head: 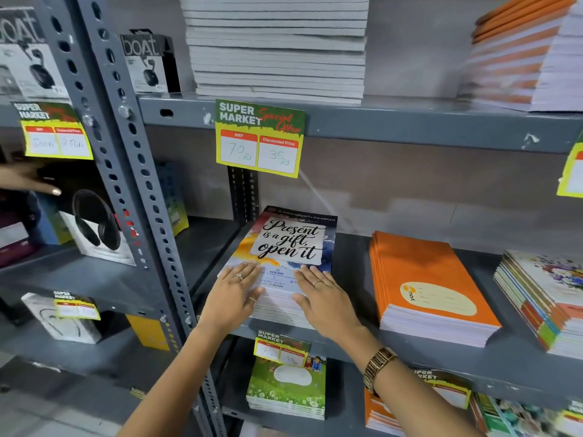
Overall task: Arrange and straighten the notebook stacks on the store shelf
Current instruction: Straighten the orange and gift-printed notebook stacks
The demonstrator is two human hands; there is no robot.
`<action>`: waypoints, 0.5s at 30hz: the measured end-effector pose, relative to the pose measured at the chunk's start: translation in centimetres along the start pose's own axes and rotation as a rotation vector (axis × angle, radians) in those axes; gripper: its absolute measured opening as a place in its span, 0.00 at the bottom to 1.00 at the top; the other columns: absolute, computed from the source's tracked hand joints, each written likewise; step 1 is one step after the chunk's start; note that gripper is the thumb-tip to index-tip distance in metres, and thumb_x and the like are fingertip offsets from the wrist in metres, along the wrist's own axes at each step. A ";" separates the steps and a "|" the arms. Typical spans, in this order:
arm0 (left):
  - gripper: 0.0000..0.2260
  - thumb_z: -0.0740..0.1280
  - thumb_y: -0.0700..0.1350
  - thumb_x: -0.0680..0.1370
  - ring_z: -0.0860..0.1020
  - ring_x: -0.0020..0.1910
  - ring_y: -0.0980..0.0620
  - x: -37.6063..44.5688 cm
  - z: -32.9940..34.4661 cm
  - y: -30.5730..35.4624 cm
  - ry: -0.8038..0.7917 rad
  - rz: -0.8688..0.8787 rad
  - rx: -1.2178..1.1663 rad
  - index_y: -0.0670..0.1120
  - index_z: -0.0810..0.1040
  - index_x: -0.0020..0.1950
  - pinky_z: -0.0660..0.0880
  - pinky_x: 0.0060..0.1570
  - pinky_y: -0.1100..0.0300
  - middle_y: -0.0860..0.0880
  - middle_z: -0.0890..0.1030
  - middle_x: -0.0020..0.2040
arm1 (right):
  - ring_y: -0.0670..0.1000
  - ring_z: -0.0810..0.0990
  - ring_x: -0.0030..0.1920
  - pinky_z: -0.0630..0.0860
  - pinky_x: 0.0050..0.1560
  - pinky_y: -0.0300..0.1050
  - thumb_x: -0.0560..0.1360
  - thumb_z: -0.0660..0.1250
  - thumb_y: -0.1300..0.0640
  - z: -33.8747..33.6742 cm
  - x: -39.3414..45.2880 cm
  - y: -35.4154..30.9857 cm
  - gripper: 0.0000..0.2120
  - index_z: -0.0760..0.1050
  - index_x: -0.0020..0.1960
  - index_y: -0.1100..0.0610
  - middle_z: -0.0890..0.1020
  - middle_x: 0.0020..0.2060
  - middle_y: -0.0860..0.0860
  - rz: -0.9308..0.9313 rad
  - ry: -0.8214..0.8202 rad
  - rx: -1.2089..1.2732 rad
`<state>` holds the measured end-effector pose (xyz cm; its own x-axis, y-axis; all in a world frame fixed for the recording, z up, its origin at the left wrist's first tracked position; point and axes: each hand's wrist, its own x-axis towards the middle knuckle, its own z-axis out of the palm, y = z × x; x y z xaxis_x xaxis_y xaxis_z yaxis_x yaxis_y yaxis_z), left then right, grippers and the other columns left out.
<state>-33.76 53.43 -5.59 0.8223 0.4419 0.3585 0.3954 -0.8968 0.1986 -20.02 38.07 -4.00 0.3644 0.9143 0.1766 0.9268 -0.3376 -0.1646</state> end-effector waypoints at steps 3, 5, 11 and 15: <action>0.23 0.55 0.52 0.75 0.78 0.62 0.43 -0.3 0.1 0.4 0.035 -0.006 0.043 0.42 0.77 0.62 0.59 0.61 0.59 0.43 0.80 0.61 | 0.50 0.52 0.77 0.41 0.72 0.40 0.60 0.22 0.36 0.1 0.0 0.2 0.51 0.53 0.76 0.54 0.56 0.77 0.51 -0.006 0.003 0.017; 0.21 0.56 0.50 0.74 0.79 0.59 0.43 -0.3 0.1 0.5 0.052 -0.006 0.062 0.42 0.78 0.60 0.59 0.60 0.58 0.43 0.82 0.58 | 0.50 0.52 0.77 0.42 0.73 0.41 0.60 0.22 0.36 0.0 -0.1 0.2 0.52 0.53 0.76 0.55 0.57 0.77 0.51 -0.009 0.007 0.021; 0.23 0.53 0.53 0.76 0.78 0.61 0.43 -0.3 0.2 0.5 0.027 -0.028 0.044 0.43 0.77 0.61 0.58 0.61 0.58 0.44 0.81 0.60 | 0.49 0.51 0.77 0.45 0.75 0.42 0.60 0.23 0.35 0.1 -0.2 0.3 0.51 0.53 0.76 0.53 0.56 0.77 0.49 -0.009 0.012 0.034; 0.30 0.43 0.60 0.79 0.77 0.62 0.45 -0.3 0.3 0.2 0.034 0.000 0.021 0.44 0.77 0.62 0.60 0.62 0.57 0.45 0.81 0.61 | 0.48 0.51 0.77 0.42 0.73 0.40 0.60 0.23 0.36 0.1 -0.1 0.4 0.50 0.53 0.76 0.53 0.56 0.77 0.49 -0.025 0.035 0.033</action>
<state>-33.81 53.14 -5.94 0.8080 0.4418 0.3898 0.4041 -0.8970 0.1790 -19.70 37.86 -4.20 0.3447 0.9137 0.2153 0.9324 -0.3068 -0.1912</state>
